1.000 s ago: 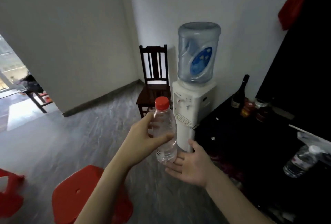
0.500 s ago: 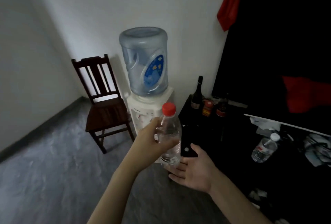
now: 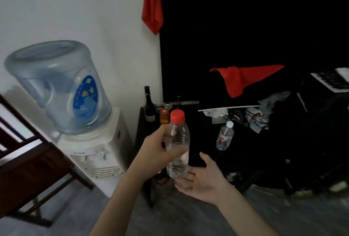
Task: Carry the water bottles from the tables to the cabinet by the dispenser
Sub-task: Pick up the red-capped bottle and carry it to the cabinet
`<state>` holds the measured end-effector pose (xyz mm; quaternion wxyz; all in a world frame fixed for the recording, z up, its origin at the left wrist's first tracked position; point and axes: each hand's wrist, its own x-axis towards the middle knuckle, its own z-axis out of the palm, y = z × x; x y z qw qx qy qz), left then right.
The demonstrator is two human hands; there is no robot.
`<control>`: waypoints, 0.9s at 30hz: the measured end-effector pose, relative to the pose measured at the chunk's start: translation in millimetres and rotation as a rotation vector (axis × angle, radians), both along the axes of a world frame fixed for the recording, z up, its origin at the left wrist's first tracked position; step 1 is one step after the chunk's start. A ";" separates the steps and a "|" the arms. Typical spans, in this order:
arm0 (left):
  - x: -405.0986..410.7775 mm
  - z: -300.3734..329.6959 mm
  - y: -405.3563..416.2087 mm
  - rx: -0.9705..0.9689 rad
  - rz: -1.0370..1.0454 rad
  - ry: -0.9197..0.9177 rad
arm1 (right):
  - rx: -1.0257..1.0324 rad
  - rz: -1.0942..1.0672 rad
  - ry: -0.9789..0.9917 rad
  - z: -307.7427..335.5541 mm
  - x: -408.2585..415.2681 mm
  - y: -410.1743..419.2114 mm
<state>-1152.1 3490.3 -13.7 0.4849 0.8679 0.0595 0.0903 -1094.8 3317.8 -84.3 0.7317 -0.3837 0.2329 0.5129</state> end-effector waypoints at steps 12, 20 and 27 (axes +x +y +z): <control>110.5 -15.3 53.9 0.153 -0.033 0.094 | 0.045 0.040 0.018 -44.1 123.1 49.5; 170.9 -40.4 79.5 0.198 -0.008 0.140 | 0.016 0.076 0.056 -70.2 193.2 85.5; 225.3 -83.5 105.8 0.175 -0.068 0.180 | -0.040 0.042 0.115 -104.8 245.5 108.8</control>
